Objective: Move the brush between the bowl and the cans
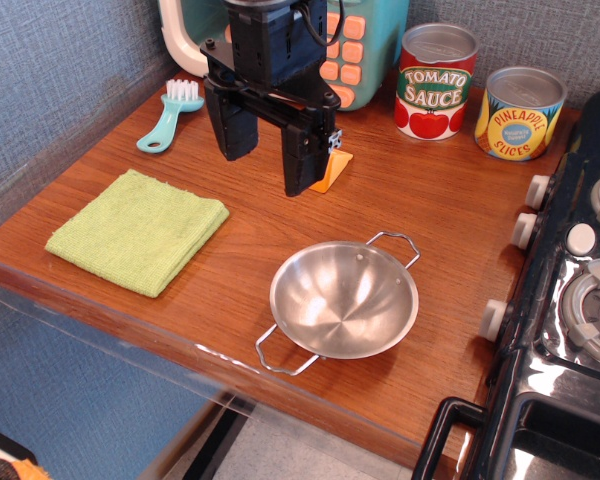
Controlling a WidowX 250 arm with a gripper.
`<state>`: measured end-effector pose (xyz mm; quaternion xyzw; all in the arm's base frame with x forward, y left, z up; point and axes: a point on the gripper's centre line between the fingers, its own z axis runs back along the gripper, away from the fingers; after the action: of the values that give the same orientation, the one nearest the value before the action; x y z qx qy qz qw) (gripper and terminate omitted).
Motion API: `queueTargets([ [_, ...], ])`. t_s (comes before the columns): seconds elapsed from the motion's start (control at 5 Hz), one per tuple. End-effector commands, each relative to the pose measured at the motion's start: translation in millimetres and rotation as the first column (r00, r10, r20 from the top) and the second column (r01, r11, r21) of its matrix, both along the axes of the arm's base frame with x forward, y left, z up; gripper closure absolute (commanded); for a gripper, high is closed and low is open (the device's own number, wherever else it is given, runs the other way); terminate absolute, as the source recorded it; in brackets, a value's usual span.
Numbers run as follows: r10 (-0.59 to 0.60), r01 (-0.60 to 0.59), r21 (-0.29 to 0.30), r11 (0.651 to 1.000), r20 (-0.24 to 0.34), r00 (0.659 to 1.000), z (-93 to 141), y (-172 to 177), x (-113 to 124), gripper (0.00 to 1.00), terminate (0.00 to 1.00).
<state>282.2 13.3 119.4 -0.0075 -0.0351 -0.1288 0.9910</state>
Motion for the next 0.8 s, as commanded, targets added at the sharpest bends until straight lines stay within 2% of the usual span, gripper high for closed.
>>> queueTargets([
  [0.0,0.0,0.0,0.0,1.0,0.0,1.0,0.0,0.0,0.0,0.0,0.0],
  [0.2,0.074,-0.075,0.027,0.997,0.018,0.997,-0.5,25.8,11.5,0.0,0.0],
  [0.4,0.202,-0.205,0.052,0.977,0.058,0.978,2.6,69.6,30.0,0.0,0.0],
  [0.6,0.34,-0.345,0.065,0.936,0.085,0.937,0.1,118.6,50.8,0.0,0.0],
])
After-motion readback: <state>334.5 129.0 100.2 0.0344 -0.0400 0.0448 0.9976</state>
